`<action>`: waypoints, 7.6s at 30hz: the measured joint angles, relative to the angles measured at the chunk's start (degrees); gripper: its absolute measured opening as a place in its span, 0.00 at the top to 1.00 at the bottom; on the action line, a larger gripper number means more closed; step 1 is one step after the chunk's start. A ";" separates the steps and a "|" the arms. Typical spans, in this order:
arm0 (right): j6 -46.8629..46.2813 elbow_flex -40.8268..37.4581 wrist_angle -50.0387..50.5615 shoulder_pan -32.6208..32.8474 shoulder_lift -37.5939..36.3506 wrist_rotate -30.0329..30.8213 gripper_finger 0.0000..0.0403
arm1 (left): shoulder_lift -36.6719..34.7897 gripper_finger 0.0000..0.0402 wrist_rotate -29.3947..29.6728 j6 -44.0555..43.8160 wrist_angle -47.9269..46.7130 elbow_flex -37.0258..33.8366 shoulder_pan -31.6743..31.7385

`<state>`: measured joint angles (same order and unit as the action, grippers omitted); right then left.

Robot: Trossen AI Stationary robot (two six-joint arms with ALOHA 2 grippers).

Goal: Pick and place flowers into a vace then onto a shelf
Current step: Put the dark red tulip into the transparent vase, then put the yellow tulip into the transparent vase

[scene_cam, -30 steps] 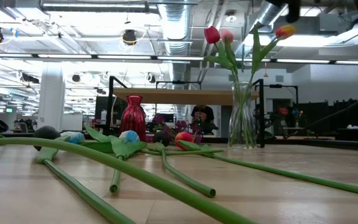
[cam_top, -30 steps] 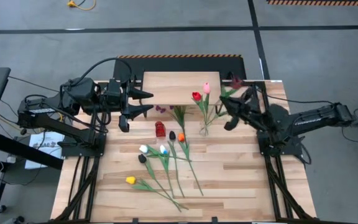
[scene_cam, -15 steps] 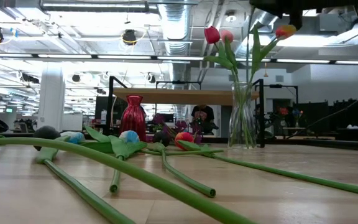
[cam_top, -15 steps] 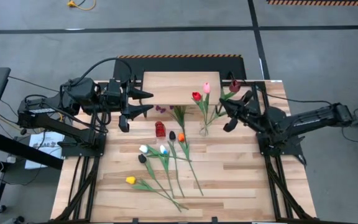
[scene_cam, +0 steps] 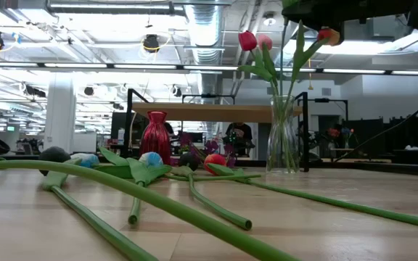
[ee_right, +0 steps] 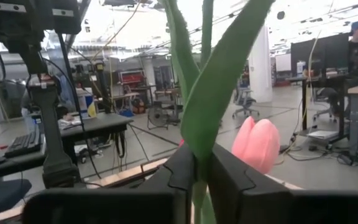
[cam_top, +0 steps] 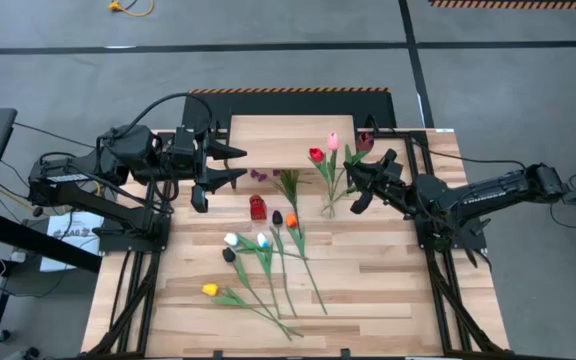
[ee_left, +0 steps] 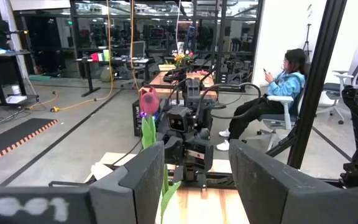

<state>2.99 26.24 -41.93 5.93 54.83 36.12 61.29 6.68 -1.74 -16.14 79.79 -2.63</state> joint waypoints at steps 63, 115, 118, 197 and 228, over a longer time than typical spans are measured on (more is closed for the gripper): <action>-6.18 34.95 65.95 1.18 0.57 -4.79 0.46 | 0.01 0.57 -0.02 1.73 -2.60 0.00 0.00; 2.09 51.28 64.91 19.37 7.32 -4.95 0.54 | -4.05 0.61 -17.62 3.02 -43.47 -11.65 -9.11; 2.05 54.58 66.35 20.07 9.49 -3.06 0.54 | -3.75 0.61 -16.41 6.93 -44.77 -11.65 -9.44; -9.05 62.07 73.21 29.68 17.64 4.61 0.57 | 45.73 0.61 1.69 -14.88 -16.83 -11.65 -35.56; -11.66 62.07 73.19 29.68 17.62 4.34 0.64 | 45.71 0.99 0.81 -14.87 -29.12 -6.69 -36.50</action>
<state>-8.67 88.31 31.26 35.62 72.44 40.46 107.00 7.49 -16.61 -45.26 73.10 -39.13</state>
